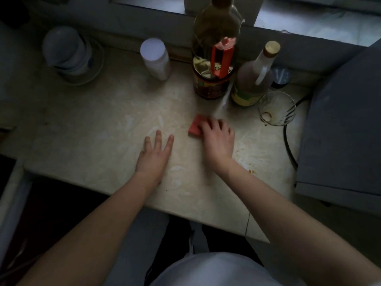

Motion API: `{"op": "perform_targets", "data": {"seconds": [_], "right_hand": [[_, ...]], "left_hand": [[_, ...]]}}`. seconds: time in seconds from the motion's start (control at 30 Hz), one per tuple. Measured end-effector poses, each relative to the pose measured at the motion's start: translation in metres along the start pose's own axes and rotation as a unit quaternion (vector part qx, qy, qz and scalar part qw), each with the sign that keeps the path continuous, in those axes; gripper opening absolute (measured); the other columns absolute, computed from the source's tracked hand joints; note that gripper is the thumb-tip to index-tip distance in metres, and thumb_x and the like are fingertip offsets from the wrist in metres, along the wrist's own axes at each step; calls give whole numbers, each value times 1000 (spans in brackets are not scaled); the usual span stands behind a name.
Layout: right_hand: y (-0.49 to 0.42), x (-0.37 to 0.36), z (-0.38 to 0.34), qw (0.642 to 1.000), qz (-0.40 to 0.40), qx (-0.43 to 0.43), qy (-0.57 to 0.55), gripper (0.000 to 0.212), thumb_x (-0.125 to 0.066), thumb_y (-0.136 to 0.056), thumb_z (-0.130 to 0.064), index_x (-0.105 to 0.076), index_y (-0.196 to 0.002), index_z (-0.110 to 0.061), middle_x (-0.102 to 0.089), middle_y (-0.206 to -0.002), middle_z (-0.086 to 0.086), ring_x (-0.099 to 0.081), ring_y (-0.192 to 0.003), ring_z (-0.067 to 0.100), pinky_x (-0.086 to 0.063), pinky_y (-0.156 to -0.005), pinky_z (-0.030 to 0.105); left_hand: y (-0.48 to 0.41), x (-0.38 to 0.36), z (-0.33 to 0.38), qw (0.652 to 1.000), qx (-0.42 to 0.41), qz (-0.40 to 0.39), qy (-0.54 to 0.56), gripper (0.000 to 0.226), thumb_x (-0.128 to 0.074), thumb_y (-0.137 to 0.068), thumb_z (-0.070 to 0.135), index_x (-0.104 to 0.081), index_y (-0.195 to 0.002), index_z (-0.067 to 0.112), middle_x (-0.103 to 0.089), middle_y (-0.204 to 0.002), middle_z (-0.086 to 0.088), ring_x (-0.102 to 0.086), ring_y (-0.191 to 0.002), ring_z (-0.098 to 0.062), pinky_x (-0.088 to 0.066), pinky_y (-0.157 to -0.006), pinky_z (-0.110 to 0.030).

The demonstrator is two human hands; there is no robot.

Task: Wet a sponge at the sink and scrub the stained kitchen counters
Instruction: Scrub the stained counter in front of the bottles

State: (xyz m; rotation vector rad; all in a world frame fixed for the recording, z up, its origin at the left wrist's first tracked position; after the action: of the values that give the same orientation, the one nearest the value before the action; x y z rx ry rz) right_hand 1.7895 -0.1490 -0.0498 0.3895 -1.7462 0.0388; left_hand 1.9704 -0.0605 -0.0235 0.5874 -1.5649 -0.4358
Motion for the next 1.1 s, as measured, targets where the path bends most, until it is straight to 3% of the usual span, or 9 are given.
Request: {"op": "perform_targets", "data": {"seconds": [0.13, 0.3, 0.53, 0.63, 0.73, 0.8, 1.0, 1.1], "right_hand": [[-25, 8, 6, 1000, -5, -21, 0, 39, -50, -98, -19, -55, -135, -29, -48, -149, 6, -40, -132, 36, -38, -98, 47], [-15, 1, 15, 1000, 9, 6, -8, 31, -57, -98, -31, -59, -129, -32, -54, -140, 4, -47, -122, 36, -41, -92, 45], [61, -15, 16, 998, 5, 60, -20, 26, -68, -91, -36, -64, -116, -32, -60, -131, 2, -53, -112, 34, -43, -83, 41], [96, -19, 16, 997, 1, 83, -12, 25, -65, -92, -35, -64, -117, -33, -58, -133, 1, -52, -114, 34, -43, -85, 41], [124, -20, 16, 994, -18, 101, -22, 33, -42, -94, -35, -63, -119, -32, -57, -137, 3, -50, -117, 36, -42, -88, 43], [138, -20, 16, 993, -22, 110, -20, 39, -34, -92, -36, -64, -118, -32, -58, -136, 2, -51, -116, 35, -42, -87, 43], [177, -21, 17, 989, -60, 136, -13, 35, -40, -91, -34, -60, -120, -33, -55, -138, 0, -50, -119, 35, -42, -90, 44], [195, -25, 19, 986, -71, 152, -8, 30, -60, -89, -32, -60, -119, -34, -55, -136, 0, -51, -117, 34, -42, -88, 44]], "left_hand": [[0, 1, 1, 1000, -1, -6, -9, 148, -89, -57, 4, 23, -151, 29, 21, -160, -15, 1, -145, -49, -43, -104, -49], [1, 1, 1, 1000, -3, -5, -19, 148, -89, -58, 6, 24, -151, 29, 22, -159, -15, 2, -145, -49, -43, -104, -49], [4, -3, 0, 1000, 6, 22, 12, 140, -82, -61, -5, 17, -152, 35, 17, -162, -11, 0, -147, -47, -40, -106, -49], [9, -9, 5, 997, 34, 63, 33, 116, -70, -76, -4, 6, -154, 36, 3, -163, -13, -10, -147, -43, -41, -106, -46], [22, -19, 11, 991, 35, 122, 42, 74, -48, -92, 2, -18, -154, 28, -19, -159, -17, -25, -140, -39, -44, -102, -45], [33, -25, 13, 989, 12, 136, 54, 58, -43, -96, 7, -31, -150, 24, -28, -155, -16, -32, -136, -35, -46, -99, -45], [66, -38, 19, 986, 14, 137, 98, 45, -47, -91, 9, -46, -135, 21, -41, -140, -10, -42, -126, -31, -50, -91, -45], [75, -45, 30, 987, 0, 132, 94, 45, -52, -91, 17, -45, -136, 21, -40, -143, -9, -41, -127, -30, -50, -92, -43]]}}
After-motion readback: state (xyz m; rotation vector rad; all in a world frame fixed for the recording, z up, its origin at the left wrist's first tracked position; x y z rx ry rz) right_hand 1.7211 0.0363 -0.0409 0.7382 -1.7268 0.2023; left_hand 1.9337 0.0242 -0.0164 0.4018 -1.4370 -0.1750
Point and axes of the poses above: each hand's wrist, its own y-axis away from the middle knuckle, its own x-axis out of the back of the hand, z = x × y, the point moved 1 cm from there along -y, towards the middle knuckle
